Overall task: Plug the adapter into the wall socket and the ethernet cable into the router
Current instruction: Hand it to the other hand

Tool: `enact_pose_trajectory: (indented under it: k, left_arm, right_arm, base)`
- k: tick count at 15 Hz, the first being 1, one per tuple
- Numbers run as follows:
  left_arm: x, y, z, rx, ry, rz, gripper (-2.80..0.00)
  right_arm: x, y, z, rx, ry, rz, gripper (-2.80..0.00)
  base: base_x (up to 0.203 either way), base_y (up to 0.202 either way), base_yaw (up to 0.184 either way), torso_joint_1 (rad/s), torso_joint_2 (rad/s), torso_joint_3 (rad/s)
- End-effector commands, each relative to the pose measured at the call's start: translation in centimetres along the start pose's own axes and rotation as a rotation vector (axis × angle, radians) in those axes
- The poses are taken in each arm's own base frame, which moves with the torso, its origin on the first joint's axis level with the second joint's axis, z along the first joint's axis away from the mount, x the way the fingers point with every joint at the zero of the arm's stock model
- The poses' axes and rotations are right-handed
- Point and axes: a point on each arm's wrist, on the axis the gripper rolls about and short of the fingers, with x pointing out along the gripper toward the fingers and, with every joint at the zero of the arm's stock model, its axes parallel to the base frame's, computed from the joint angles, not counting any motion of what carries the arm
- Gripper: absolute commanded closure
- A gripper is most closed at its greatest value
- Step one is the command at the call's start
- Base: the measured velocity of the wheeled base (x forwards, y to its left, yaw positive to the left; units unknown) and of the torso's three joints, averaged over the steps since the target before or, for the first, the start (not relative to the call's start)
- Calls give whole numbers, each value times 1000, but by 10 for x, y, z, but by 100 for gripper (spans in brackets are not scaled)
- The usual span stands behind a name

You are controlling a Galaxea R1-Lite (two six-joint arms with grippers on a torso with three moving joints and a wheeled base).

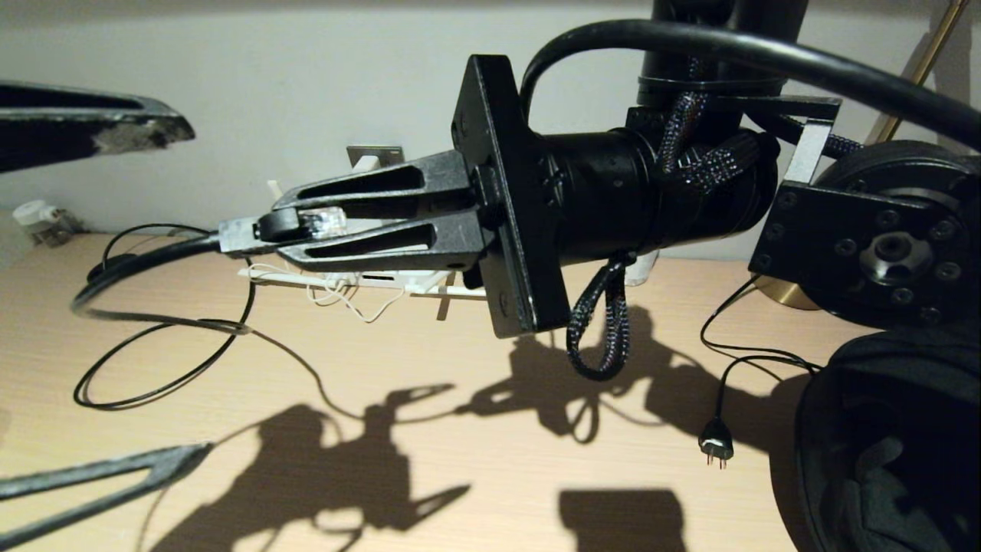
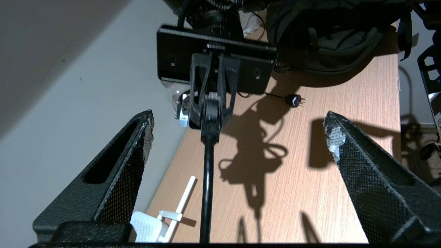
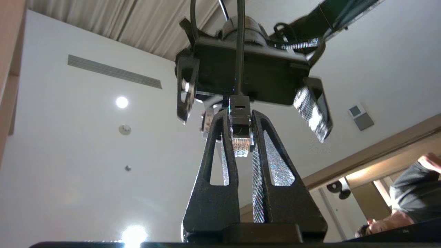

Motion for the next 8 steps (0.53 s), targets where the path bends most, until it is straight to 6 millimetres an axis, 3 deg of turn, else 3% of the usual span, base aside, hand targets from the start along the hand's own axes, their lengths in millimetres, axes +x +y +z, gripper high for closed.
enact_pose_trajectory:
  k: [1, 8]
  left_arm:
    - [1, -1, -2, -1, 4, -8, -280]
    - [4, -3, -7, -12, 16, -18, -280]
  right_arm:
    - [0, 2, -1, 12, 10, -2, 0]
    - [0, 2, -1, 20, 11, -3, 0]
  base:
    - [0, 0, 0, 0, 0, 0]
    - [0, 0, 0, 0, 0, 0]
